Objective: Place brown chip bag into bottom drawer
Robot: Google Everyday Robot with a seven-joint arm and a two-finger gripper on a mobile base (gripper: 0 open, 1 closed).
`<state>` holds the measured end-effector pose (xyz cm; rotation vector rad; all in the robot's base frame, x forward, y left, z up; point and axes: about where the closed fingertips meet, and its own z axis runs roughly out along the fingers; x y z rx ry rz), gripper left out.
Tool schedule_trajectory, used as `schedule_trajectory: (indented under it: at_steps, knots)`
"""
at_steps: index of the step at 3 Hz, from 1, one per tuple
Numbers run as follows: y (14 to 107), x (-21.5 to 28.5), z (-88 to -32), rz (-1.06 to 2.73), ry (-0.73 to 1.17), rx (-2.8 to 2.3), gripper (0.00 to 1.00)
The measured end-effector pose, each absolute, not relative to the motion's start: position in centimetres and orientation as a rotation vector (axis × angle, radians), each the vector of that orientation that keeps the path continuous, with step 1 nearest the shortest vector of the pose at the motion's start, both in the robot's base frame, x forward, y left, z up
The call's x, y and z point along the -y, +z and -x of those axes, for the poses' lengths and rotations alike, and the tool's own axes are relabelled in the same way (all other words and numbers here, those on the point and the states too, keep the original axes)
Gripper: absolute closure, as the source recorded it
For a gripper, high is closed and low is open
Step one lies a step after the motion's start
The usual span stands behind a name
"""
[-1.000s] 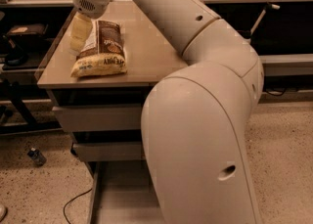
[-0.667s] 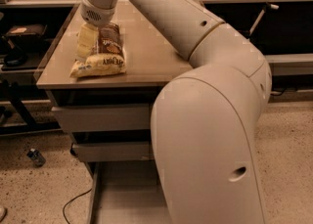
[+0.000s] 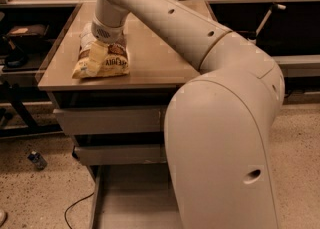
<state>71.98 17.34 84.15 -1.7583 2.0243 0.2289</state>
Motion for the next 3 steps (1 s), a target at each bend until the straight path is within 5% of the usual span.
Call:
schedule_trajectory:
  at_steps: [1,3]
  knots:
    - [83.23,-17.64,-72.34,1.768,0.215,-2.002,0.0]
    - [83.23,-17.64,-72.34,1.768,0.215,-2.002,0.42]
